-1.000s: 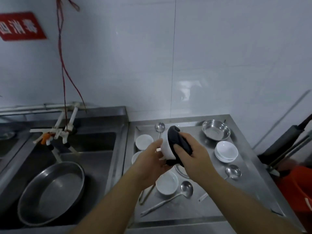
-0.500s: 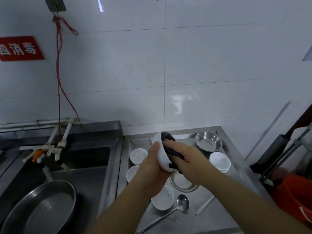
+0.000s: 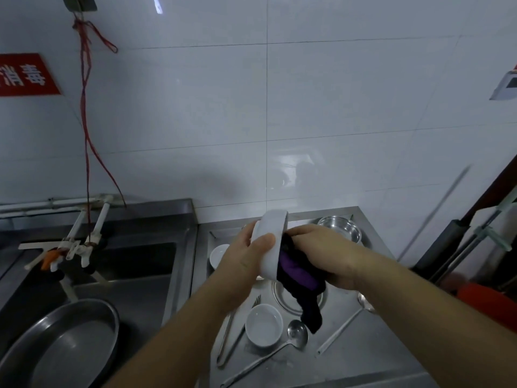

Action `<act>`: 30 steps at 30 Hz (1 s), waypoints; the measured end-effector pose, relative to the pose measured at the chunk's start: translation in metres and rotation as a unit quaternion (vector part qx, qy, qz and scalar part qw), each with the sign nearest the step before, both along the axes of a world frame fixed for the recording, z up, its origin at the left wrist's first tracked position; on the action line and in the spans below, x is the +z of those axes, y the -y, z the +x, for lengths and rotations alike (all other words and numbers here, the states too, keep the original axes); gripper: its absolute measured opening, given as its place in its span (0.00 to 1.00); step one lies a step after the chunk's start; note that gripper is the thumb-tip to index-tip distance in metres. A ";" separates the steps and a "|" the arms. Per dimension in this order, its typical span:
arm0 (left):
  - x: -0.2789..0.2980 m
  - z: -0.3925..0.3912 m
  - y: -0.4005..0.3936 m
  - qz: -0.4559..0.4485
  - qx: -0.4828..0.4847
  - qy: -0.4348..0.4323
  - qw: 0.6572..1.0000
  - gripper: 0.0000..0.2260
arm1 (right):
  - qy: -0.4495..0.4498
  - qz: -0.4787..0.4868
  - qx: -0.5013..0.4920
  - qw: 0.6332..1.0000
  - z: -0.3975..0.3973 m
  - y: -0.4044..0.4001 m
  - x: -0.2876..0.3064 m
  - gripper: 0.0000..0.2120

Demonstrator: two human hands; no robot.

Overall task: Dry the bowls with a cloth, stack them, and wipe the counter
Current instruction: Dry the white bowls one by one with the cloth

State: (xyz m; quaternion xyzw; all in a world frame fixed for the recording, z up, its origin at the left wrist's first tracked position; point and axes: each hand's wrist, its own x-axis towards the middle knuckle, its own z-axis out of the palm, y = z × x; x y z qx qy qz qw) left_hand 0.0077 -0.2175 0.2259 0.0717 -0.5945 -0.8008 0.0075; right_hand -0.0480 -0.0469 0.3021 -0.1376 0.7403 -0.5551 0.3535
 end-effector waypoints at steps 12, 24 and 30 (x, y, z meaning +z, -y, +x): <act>0.007 0.014 -0.008 0.081 -0.020 -0.018 0.996 0.50 | 0.286 -0.397 -0.237 0.839 0.030 0.032 -0.022 0.16; 0.003 0.012 -0.011 0.050 0.080 -0.003 0.996 0.39 | -0.345 0.097 -0.003 0.934 0.012 0.023 -0.028 0.13; -0.002 0.007 -0.014 -0.034 0.076 0.006 0.996 0.36 | -0.014 -0.058 -0.093 0.994 0.014 0.016 -0.024 0.15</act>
